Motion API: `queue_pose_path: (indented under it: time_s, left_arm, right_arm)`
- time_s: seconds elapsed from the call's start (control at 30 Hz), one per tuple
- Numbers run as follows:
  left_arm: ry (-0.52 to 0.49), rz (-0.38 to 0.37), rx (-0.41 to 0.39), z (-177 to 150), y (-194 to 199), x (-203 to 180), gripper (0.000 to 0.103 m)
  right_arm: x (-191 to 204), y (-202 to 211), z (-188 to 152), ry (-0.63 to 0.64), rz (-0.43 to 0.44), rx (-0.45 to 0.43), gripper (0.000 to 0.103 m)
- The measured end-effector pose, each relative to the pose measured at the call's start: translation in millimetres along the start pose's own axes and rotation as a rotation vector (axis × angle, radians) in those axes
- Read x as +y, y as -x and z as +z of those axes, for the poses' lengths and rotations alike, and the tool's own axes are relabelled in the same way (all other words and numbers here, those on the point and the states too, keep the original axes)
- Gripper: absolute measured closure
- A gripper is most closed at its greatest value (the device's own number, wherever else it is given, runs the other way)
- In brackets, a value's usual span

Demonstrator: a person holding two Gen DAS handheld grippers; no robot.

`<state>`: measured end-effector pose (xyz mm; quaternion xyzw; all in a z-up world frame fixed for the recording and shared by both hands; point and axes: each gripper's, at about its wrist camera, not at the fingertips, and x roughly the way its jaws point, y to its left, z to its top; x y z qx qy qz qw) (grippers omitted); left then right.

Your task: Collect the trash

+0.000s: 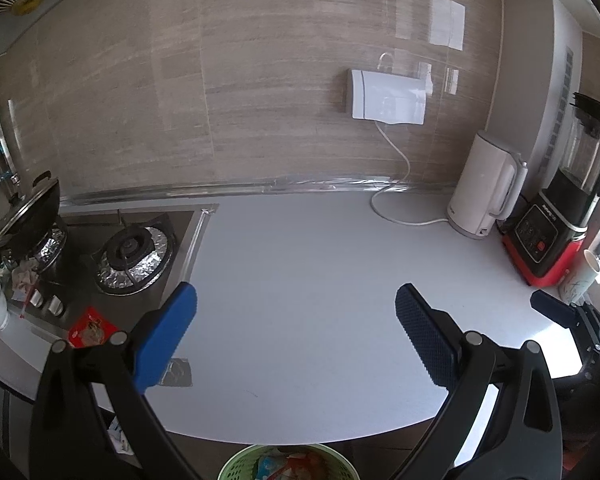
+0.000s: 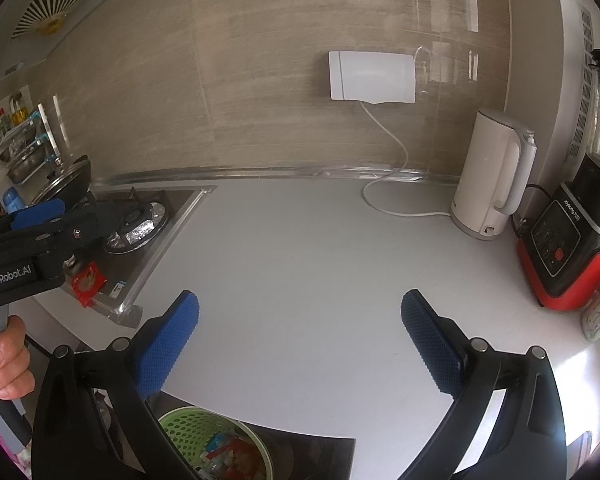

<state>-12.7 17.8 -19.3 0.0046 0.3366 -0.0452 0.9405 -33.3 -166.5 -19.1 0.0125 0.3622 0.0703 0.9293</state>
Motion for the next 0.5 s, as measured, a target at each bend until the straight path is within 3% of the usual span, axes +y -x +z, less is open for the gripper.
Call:
queue_pose_path:
  time_s: [0.5]
  left_arm:
    - [0.004,-0.026,0.008,-0.7,2.9,-3.0,0.008]
  right_arm:
    - [3.1,1.4,-0.7,0.008,0.002,0.004,0.003]
